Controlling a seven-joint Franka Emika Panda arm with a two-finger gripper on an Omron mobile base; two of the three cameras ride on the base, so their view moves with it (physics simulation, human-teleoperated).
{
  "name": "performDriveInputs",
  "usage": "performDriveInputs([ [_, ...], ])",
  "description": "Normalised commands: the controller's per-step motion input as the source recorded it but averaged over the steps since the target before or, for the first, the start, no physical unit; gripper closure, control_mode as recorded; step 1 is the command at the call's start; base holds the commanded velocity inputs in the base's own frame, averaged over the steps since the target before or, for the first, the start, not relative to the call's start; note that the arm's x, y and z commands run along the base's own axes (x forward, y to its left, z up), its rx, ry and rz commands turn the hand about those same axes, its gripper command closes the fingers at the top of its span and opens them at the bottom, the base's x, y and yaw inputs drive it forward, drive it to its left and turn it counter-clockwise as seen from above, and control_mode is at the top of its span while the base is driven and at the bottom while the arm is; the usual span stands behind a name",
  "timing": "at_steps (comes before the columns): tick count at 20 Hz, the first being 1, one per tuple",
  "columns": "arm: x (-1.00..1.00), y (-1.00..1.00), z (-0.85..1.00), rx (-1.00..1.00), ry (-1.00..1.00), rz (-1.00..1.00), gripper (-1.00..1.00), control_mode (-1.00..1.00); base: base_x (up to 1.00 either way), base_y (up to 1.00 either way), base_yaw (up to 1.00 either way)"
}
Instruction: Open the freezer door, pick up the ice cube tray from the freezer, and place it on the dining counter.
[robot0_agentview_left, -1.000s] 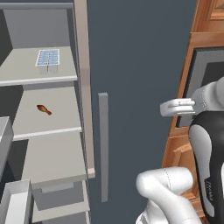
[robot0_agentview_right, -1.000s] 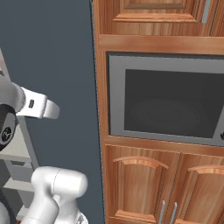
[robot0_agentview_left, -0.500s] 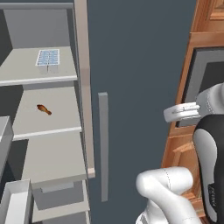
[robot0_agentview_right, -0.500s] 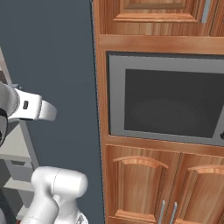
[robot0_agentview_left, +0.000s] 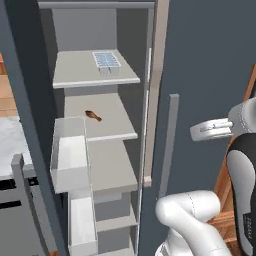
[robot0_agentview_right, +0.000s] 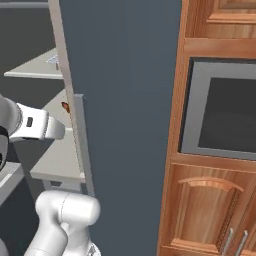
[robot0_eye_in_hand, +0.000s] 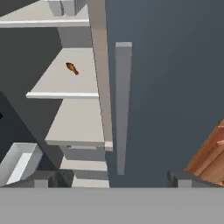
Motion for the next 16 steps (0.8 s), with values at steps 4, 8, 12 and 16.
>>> performDriveInputs([
  [4,0.0,0.0,0.0,0.0,0.0,0.0,-1.0,1.0,0.08,0.53,0.12],
  [8,0.0,0.0,0.0,0.0,0.0,0.0,-1.0,1.0,0.39,0.0,0.21],
  [12,0.0,0.0,0.0,0.0,0.0,0.0,-1.0,1.0,0.51,-0.02,0.22],
  [16,0.0,0.0,0.0,0.0,0.0,0.0,-1.0,1.0,0.59,0.0,0.2],
])
